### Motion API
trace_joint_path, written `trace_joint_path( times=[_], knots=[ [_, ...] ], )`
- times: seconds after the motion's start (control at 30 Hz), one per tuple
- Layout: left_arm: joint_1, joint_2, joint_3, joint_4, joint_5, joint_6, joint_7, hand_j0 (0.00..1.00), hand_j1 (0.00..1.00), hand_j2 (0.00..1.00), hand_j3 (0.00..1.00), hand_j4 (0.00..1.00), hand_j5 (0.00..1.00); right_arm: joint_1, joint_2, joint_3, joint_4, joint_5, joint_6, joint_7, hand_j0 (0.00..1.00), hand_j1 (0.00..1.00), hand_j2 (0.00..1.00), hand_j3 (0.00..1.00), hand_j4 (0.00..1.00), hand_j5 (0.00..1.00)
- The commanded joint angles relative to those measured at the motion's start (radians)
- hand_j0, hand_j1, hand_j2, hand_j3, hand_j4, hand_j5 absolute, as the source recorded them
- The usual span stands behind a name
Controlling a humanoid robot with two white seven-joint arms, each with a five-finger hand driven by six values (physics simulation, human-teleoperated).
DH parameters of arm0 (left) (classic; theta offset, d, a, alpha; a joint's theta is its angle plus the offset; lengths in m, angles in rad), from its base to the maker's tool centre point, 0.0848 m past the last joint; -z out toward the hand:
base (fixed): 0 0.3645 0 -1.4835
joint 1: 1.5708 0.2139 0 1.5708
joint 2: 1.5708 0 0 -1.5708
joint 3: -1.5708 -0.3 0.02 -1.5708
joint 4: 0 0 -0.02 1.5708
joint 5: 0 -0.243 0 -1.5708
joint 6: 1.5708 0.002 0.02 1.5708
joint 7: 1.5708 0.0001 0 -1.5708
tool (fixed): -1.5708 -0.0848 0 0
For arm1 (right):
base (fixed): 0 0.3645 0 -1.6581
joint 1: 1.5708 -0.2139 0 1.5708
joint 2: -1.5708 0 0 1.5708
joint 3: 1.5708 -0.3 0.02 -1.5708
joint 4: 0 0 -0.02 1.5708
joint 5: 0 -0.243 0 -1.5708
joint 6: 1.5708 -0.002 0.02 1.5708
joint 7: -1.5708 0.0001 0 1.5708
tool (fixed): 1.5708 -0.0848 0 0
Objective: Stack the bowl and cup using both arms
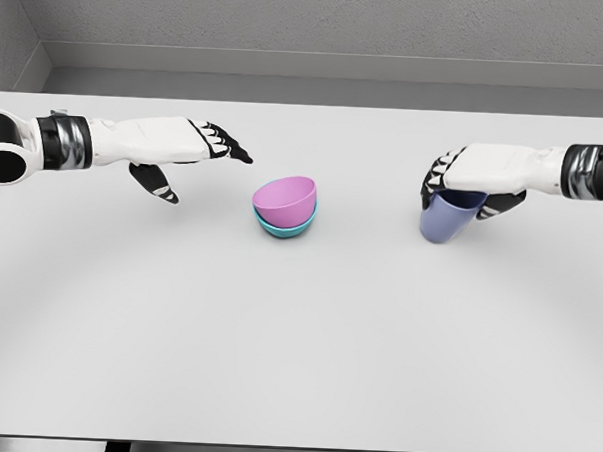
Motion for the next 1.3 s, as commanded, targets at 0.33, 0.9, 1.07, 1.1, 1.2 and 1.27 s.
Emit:
trace_joint_path(
  times=[0.33,0.9,1.07,1.1,1.2,1.27],
  knots=[
    [0.000,0.003,0.001,0.001,0.007,0.002,0.000,1.00,1.00,1.00,1.00,1.00,1.00,0.002,0.030,-0.060,0.001,-0.007,0.003,0.000,0.48,0.48,0.48,0.48,0.48,0.48],
    [-0.002,0.004,0.001,-0.001,0.007,0.002,0.000,1.00,1.00,1.00,1.00,1.00,1.00,-0.052,0.153,-0.152,0.001,-0.007,0.003,0.000,0.48,0.48,0.48,0.48,0.48,0.48],
    [-0.002,0.004,0.001,-0.001,0.007,0.002,0.000,1.00,1.00,1.00,1.00,1.00,1.00,-0.072,0.202,-0.160,0.001,-0.004,0.003,0.000,0.48,0.48,0.48,0.48,0.48,0.48],
    [-0.002,0.004,0.003,0.001,0.007,0.002,0.000,1.00,1.00,1.00,1.00,1.00,1.00,-0.084,0.213,-0.160,0.001,-0.004,0.003,0.000,0.48,0.48,0.48,0.48,0.48,0.48],
    [-0.002,0.004,0.003,0.001,0.007,0.002,0.000,1.00,1.00,1.00,1.00,1.00,1.00,-0.094,0.236,-0.160,0.001,-0.004,0.003,0.000,0.48,0.48,0.48,0.48,0.48,0.48],
    [0.000,0.004,0.003,0.001,0.007,0.002,0.000,1.00,1.00,1.00,1.00,1.00,1.00,-0.103,0.256,-0.159,0.001,-0.002,0.003,0.000,0.48,0.48,0.48,0.48,0.48,0.48]
  ],
)
